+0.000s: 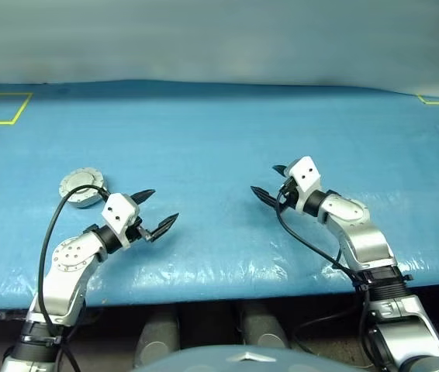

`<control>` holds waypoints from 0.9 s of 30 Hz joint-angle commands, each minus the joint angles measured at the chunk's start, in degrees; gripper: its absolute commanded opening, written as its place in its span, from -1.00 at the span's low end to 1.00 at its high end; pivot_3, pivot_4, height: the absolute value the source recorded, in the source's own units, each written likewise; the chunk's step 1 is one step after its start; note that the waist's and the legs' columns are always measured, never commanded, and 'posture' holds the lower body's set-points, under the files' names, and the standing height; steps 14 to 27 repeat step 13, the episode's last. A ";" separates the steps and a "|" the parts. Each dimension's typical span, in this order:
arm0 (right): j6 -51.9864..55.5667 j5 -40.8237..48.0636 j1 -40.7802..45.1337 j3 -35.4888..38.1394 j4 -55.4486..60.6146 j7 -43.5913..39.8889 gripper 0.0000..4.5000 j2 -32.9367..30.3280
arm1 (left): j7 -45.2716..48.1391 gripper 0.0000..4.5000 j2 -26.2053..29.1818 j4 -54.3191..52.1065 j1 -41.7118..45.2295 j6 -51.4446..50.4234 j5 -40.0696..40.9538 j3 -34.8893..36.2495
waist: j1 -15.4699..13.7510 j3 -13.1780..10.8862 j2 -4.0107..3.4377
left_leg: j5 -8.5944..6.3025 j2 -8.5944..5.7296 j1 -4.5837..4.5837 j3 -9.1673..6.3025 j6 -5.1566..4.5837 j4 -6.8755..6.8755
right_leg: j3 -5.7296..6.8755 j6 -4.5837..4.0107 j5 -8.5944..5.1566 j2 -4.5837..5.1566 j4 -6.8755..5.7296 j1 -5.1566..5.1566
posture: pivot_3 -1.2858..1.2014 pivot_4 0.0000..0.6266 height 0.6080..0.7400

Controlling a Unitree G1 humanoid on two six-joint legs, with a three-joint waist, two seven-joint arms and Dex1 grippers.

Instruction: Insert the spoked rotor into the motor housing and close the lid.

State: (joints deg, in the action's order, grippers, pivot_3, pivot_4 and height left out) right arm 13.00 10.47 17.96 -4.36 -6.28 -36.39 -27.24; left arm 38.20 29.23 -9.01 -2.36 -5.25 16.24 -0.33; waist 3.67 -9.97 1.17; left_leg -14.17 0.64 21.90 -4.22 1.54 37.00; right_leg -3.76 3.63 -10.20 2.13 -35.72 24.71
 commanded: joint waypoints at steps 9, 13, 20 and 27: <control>-0.08 -1.71 -1.05 2.50 1.47 3.79 0.98 0.77 | -4.37 1.00 -2.60 0.42 1.83 2.68 -1.97 3.16 | -0.09 -0.03 0.04 | 0.00 0.00 -0.02 0.00 0.00 0.04 | -0.01 0.02 0.01 0.00 -0.01 -0.05 | 0.03 -0.52 1.00; -0.02 -1.86 -1.11 2.60 1.86 4.87 0.98 1.42 | -5.70 1.00 -3.57 0.51 1.58 3.14 -2.50 3.55 | -0.13 -0.03 0.04 | 0.00 -0.01 -0.02 0.00 0.00 0.05 | -0.02 0.03 0.02 0.00 -0.02 -0.05 | 0.03 -0.52 1.00; -0.02 -1.86 -1.11 2.60 1.86 4.87 0.98 1.42 | -5.70 1.00 -3.57 0.51 1.58 3.14 -2.50 3.55 | -0.13 -0.03 0.04 | 0.00 -0.01 -0.02 0.00 0.00 0.05 | -0.02 0.03 0.02 0.00 -0.02 -0.05 | 0.03 -0.52 1.00; -0.02 -1.86 -1.11 2.60 1.86 4.87 0.98 1.42 | -5.70 1.00 -3.57 0.51 1.58 3.14 -2.50 3.55 | -0.13 -0.03 0.04 | 0.00 -0.01 -0.02 0.00 0.00 0.05 | -0.02 0.03 0.02 0.00 -0.02 -0.05 | 0.03 -0.52 1.00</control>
